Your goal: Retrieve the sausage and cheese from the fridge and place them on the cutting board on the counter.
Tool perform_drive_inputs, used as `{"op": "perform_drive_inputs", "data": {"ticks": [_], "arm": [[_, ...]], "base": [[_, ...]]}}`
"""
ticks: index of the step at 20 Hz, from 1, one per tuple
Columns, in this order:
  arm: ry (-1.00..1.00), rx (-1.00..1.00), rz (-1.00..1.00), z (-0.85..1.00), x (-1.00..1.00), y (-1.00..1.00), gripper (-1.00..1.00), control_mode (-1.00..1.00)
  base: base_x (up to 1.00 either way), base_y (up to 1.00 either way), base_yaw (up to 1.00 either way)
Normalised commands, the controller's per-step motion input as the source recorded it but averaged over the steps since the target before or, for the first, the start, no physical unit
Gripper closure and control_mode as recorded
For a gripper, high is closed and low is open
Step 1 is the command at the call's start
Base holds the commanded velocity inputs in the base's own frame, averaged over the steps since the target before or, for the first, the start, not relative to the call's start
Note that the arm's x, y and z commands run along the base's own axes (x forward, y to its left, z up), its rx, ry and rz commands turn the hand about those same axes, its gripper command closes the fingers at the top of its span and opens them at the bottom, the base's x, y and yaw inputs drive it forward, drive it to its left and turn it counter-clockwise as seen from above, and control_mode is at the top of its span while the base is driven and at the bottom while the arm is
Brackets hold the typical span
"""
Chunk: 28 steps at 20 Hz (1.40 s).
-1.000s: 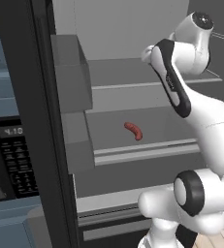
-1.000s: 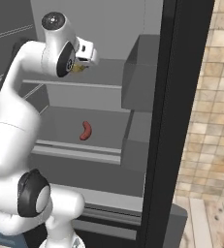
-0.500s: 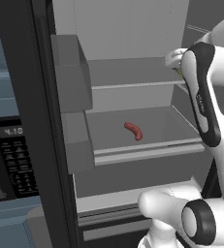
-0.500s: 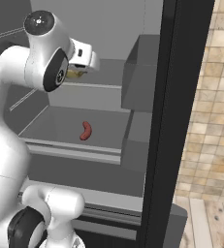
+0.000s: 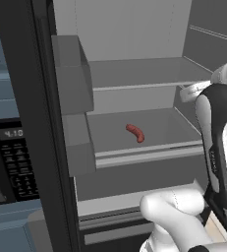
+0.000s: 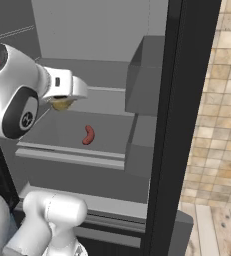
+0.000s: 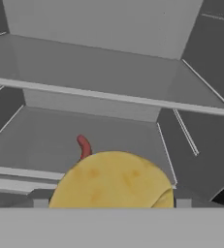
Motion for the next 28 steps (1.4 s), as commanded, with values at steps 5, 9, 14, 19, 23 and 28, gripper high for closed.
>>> {"op": "perform_drive_inputs", "data": {"ticks": [5,9,14,19,23,28], "arm": [[0.0,-0.08,0.0,-0.05,-0.82,0.04,1.0,-1.0],[-0.06,0.0,0.01,0.0,-0.47,0.02,1.0,-1.0],[-0.01,0.0,0.03,0.0,-0.52,0.03,1.0,-1.0],[0.01,-0.02,0.03,0.0,-0.48,0.07,1.0,1.0],[0.0,0.0,0.0,0.0,0.0,0.0,1.0,1.0],[0.0,0.0,0.0,0.0,0.0,0.0,1.0,1.0]], "base": [[0.0,0.0,0.0],[0.0,0.0,0.0],[0.0,0.0,0.0],[-0.15,0.03,0.01],[-0.8,0.16,0.03],[-0.82,0.25,0.01]]}}
